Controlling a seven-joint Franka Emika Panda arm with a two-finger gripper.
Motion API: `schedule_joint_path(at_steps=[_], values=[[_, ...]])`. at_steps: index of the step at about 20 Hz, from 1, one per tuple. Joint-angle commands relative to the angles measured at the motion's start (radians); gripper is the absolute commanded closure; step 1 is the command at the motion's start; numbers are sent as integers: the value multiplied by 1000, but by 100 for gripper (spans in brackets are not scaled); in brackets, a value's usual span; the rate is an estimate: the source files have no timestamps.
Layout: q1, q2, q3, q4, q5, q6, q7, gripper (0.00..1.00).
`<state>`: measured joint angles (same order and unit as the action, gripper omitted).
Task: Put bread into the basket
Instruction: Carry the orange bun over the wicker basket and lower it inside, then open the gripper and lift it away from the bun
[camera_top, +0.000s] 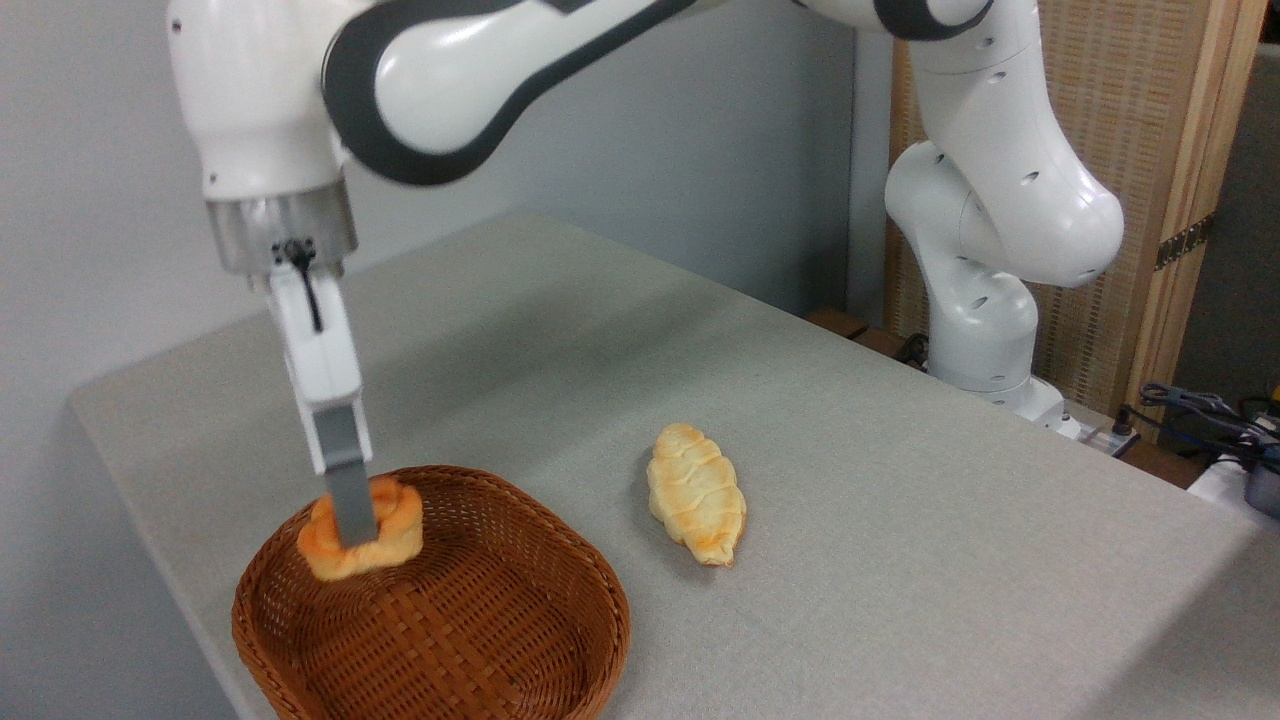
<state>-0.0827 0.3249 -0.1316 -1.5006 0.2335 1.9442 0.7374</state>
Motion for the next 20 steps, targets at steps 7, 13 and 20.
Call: schedule_joint_path(at_steps=[7, 13, 20], values=[[-9, 34, -25, 10, 27, 19, 10, 0], [76, -87, -60, 20, -170, -98, -69, 0], [106, -271, 29, 10, -299, -370, -43, 0]])
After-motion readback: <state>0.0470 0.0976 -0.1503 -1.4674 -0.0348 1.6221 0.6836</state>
